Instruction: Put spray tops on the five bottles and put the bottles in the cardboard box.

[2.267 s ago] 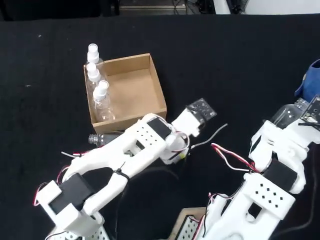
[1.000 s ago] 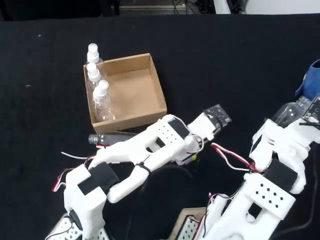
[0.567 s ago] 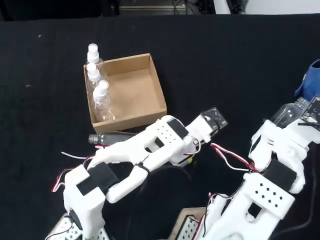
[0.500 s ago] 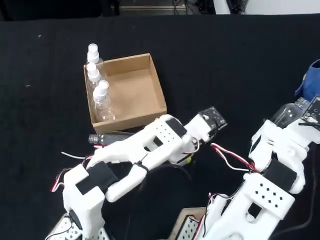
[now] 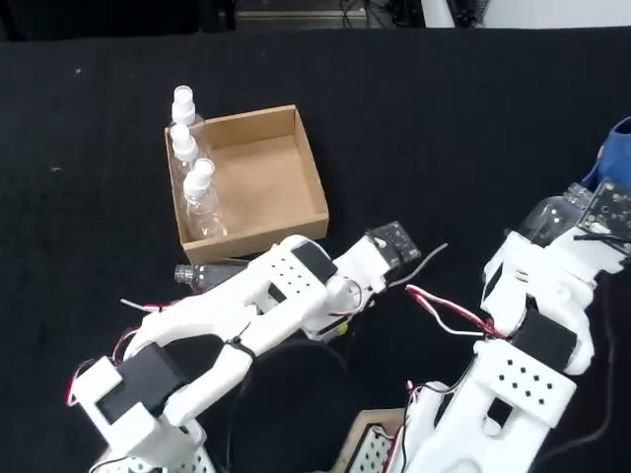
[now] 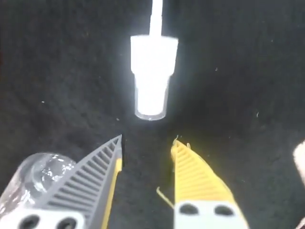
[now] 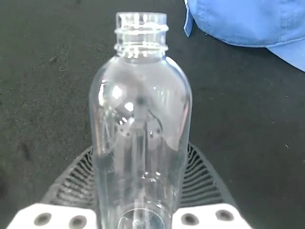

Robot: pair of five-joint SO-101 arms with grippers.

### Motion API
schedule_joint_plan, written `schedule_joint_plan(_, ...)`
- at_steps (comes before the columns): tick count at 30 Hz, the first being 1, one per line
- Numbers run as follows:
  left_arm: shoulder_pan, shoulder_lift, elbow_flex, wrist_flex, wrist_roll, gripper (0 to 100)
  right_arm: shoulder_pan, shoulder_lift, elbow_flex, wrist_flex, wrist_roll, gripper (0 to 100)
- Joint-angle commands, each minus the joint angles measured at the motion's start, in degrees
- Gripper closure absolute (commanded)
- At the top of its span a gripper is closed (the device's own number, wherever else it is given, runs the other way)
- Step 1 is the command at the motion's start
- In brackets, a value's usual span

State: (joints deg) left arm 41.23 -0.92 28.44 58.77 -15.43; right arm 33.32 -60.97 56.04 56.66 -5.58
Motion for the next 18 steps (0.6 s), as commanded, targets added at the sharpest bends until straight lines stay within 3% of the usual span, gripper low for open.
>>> schedule_joint_plan(1,-1.1,-3.5,-0.5,-1.1,-1.8,97,-1.1,-1.3,1.4,-1.8,0.2,98.7)
schedule_joint_plan(12,-1.5,-4.1,-2.1,-0.4,3.9,97,-0.8,-1.4,1.9,-1.8,0.2,98.7)
schedule_joint_plan(18,-2.4,-4.1,-6.5,6.4,4.6,97,-0.8,-1.4,1.9,-1.8,0.4,98.7)
